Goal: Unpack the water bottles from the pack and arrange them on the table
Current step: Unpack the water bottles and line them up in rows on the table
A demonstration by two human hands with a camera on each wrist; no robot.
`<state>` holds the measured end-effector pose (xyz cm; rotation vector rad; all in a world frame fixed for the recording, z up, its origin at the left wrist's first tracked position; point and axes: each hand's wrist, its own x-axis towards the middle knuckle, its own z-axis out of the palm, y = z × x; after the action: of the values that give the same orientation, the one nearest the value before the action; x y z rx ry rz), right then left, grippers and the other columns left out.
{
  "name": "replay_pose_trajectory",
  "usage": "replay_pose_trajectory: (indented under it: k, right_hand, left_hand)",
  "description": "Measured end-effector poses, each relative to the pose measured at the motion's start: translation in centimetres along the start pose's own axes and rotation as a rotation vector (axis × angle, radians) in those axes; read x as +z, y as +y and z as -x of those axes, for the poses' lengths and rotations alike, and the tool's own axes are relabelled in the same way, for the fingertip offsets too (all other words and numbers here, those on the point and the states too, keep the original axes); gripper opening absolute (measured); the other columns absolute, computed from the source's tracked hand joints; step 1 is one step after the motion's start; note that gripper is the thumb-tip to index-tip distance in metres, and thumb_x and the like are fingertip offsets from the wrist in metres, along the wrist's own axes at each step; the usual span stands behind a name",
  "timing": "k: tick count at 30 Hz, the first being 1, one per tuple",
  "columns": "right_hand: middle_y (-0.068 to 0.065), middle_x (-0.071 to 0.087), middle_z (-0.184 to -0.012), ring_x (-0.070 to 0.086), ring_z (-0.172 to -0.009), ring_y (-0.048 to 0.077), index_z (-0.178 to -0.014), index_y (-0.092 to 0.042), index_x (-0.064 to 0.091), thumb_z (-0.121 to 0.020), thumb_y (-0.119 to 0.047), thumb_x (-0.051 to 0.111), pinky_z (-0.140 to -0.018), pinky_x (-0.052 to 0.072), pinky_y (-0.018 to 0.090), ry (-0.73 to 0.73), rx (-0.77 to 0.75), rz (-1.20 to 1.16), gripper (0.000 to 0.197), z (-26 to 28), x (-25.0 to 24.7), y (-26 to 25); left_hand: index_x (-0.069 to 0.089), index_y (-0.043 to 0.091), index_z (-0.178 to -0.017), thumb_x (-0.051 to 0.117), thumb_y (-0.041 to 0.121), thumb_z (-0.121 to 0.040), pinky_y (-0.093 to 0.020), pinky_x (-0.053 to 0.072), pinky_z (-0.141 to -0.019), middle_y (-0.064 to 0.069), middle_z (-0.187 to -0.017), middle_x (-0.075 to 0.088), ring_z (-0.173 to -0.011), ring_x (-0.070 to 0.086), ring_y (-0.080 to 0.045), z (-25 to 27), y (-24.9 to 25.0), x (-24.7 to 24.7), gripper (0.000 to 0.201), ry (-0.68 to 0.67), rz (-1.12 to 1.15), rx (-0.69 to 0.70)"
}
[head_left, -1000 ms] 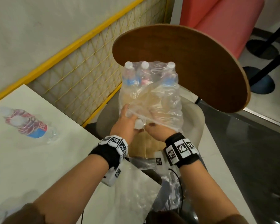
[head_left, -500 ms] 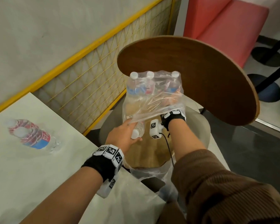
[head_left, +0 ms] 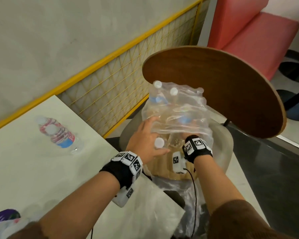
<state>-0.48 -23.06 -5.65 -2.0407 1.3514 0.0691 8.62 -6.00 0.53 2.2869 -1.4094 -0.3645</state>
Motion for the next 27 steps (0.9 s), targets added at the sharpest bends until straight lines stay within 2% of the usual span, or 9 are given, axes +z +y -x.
replay_pose_trajectory:
  k: [4,7,10,14,18,19,22,24,27]
  right_hand:
    - [-0.006,0.063,-0.105,0.060,-0.099,0.019,-0.109,-0.031,0.060,-0.072,-0.047,0.070,-0.085,0.047,0.031,0.045,-0.095,-0.300,0.041,3.9,2.0,-0.3]
    - [-0.007,0.060,-0.100,0.058,-0.091,0.013,-0.120,-0.019,0.052,-0.076,-0.030,0.072,-0.077,0.041,0.024,-0.027,-0.126,-0.476,0.050,8.0,2.6,0.5]
    - [-0.009,0.065,-0.091,0.064,-0.085,0.010,-0.113,-0.019,0.051,-0.068,-0.025,0.079,-0.072,0.049,0.023,-0.053,-0.221,-0.481,0.053,11.7,3.5,1.7]
    - [-0.008,0.065,-0.091,0.065,-0.086,0.010,-0.103,-0.036,0.046,-0.061,-0.006,0.080,-0.084,0.054,0.037,-0.090,-0.342,-0.572,0.062,16.4,5.6,3.3]
    - [-0.012,0.064,-0.087,0.063,-0.079,0.008,-0.099,-0.035,0.047,-0.061,-0.013,0.082,-0.073,0.050,0.017,-0.154,-0.451,-0.525,0.056,21.2,7.2,2.8]
    - [-0.010,0.063,-0.089,0.061,-0.080,0.009,-0.103,-0.032,0.047,-0.063,-0.014,0.082,-0.070,0.047,0.011,-0.194,-0.487,-0.456,0.056,22.5,7.5,2.2]
    - [-0.005,0.060,-0.099,0.057,-0.087,0.017,-0.116,-0.024,0.045,-0.065,-0.016,0.081,-0.068,0.044,0.015,-0.314,-0.600,-0.249,0.063,25.4,9.5,0.9]
    - [-0.003,0.058,-0.100,0.055,-0.087,0.018,-0.121,-0.022,0.044,-0.067,-0.017,0.079,-0.064,0.041,0.013,-0.390,-0.654,-0.159,0.065,27.1,11.1,0.0]
    - [-0.002,0.057,-0.108,0.054,-0.094,0.017,-0.124,-0.021,0.044,-0.068,-0.020,0.080,-0.077,0.049,0.027,-0.445,-0.706,-0.144,0.066,29.2,13.6,-1.0]
  left_hand:
    - [0.071,0.023,-0.091,0.077,0.056,-0.061,-0.024,0.029,-0.106,0.015,-0.144,0.025,-0.128,0.026,-0.002,1.7,0.9,-1.2,0.045,0.009,0.137,-0.001]
    - [0.060,0.025,-0.103,0.078,0.061,-0.051,-0.030,0.040,-0.105,0.019,-0.136,0.033,-0.124,0.038,-0.002,3.6,0.4,-2.4,0.067,-0.061,0.265,-0.077]
    - [0.053,0.020,-0.105,0.082,0.055,-0.052,-0.037,0.048,-0.093,0.010,-0.118,0.048,-0.106,0.054,-0.009,6.6,0.1,-3.9,0.070,-0.118,0.336,-0.157]
    - [0.062,0.010,-0.094,0.074,0.065,-0.057,-0.038,0.053,-0.078,-0.004,-0.099,0.067,-0.088,0.064,-0.021,11.4,-0.8,-5.7,0.067,-0.198,0.063,-0.265]
    - [0.059,0.014,-0.069,0.070,0.062,-0.066,-0.027,0.038,-0.057,-0.002,-0.074,0.061,-0.072,0.059,-0.024,16.7,-1.5,-6.1,0.049,-0.330,-0.163,-0.328]
    - [0.056,0.016,-0.067,0.071,0.059,-0.067,-0.026,0.036,-0.056,0.000,-0.072,0.059,-0.071,0.057,-0.023,18.1,-1.6,-6.2,0.045,-0.370,-0.170,-0.345]
    - [0.048,0.020,-0.064,0.073,0.052,-0.070,-0.025,0.036,-0.061,0.001,-0.074,0.054,-0.076,0.056,-0.023,21.6,-2.5,-6.1,0.042,-0.522,-0.235,-0.349]
    - [0.056,0.015,-0.080,0.074,0.048,-0.071,-0.026,0.038,-0.065,-0.003,-0.085,0.057,-0.080,0.056,-0.024,23.2,-3.3,-6.2,0.038,-0.585,-0.307,-0.355]
    - [0.053,0.020,-0.092,0.078,0.036,-0.070,-0.027,0.040,-0.068,-0.008,-0.094,0.057,-0.080,0.054,-0.023,24.6,-5.2,-6.7,0.037,-0.624,-0.374,-0.373]
